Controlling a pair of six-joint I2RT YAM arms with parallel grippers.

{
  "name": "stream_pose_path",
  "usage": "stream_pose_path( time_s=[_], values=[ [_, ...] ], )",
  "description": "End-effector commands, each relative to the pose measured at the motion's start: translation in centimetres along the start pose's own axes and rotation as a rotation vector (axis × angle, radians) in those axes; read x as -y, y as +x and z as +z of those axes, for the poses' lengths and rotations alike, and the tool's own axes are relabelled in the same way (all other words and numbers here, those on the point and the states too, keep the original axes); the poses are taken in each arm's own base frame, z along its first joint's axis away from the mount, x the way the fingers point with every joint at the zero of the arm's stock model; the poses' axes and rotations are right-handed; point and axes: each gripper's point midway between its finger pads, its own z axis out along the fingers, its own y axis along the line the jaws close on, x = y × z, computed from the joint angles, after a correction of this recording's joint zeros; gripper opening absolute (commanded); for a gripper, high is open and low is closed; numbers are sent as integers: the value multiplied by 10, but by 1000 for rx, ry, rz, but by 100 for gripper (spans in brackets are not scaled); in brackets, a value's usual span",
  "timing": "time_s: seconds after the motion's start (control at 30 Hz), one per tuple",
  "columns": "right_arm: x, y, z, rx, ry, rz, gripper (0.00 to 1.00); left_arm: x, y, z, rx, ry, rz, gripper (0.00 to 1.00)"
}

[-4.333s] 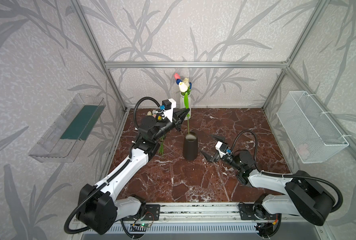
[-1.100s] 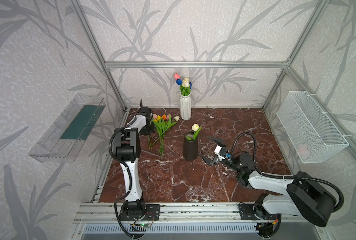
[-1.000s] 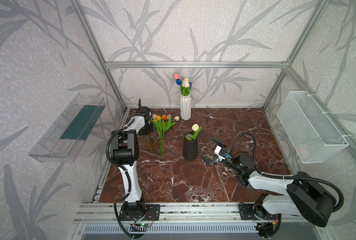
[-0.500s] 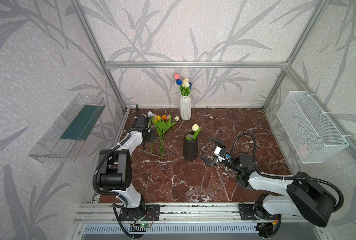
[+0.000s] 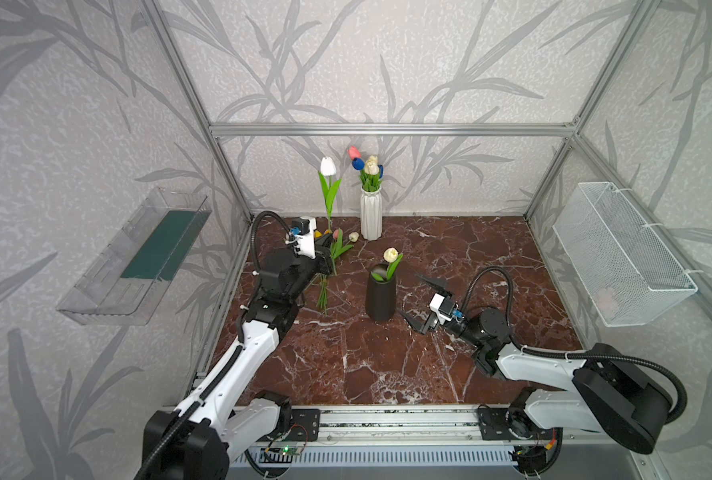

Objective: Arrange the flowers into the vase
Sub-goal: 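Carry the second white tulip over and lower it into the black cylinder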

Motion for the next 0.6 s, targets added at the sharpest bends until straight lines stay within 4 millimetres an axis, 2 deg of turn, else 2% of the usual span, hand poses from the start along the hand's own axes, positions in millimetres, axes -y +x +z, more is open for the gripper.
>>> stream_pose_path(
  time_s=[0.0,0.13,0.27,0.37,0.57],
  values=[
    [1,-11,-2,45,19,-27,96,44,-37,-7,146,205,39,0],
    [-1,-12,-2,49,15,-30,96,74,-47,-5,184,309,32,0],
    [-2,-12,-2,47,12,-30,96,94,-43,4,197,380,5,0],
    [-2,-10,-2,43,11,-33,96,104,-35,12,205,412,-14,0],
    [-3,-11,-2,44,9,-36,96,108,-11,28,188,427,-66,0]
  ],
)
